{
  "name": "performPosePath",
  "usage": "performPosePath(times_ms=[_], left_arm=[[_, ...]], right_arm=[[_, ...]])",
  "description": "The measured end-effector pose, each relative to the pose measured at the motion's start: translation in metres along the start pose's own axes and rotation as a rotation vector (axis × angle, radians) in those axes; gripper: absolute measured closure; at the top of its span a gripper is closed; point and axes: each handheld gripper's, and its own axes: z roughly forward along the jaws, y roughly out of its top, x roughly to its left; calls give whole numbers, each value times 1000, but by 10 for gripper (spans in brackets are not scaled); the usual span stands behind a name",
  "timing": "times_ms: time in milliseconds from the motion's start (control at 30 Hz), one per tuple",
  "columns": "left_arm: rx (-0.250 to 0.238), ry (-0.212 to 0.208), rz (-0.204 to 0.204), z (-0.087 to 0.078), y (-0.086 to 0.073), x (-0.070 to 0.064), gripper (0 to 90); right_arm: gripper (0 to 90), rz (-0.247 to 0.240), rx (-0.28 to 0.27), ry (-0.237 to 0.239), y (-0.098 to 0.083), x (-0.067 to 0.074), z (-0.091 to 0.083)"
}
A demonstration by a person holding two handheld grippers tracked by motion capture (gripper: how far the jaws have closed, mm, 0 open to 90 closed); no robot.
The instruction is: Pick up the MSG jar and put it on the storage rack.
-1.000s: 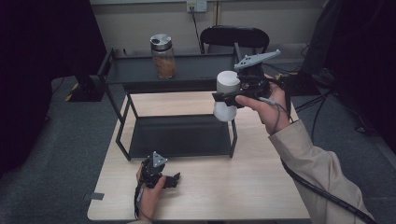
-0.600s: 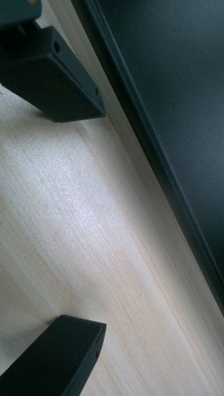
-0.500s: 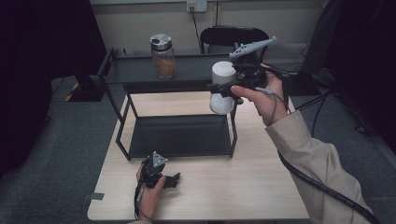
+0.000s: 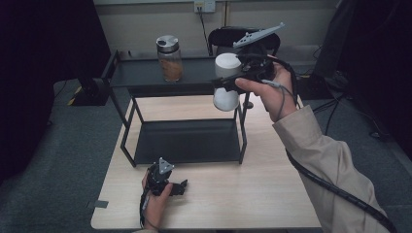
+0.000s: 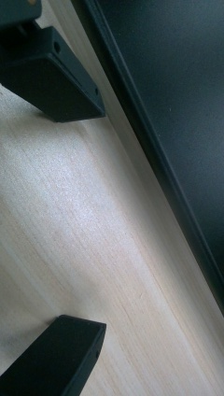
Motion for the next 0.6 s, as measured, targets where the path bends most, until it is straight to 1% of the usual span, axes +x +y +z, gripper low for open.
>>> performPosePath(times_ms=[100, 400, 600], left_arm=[[0, 0, 0, 0, 0, 0, 0], [0, -1, 0, 0, 0, 0, 0], [0, 0, 0, 0, 0, 0, 0]], right_arm=[[344, 6, -9, 4, 4, -1, -1], [344, 2, -32, -9, 19, 0, -5], [344, -11, -29, -20, 30, 2, -4]])
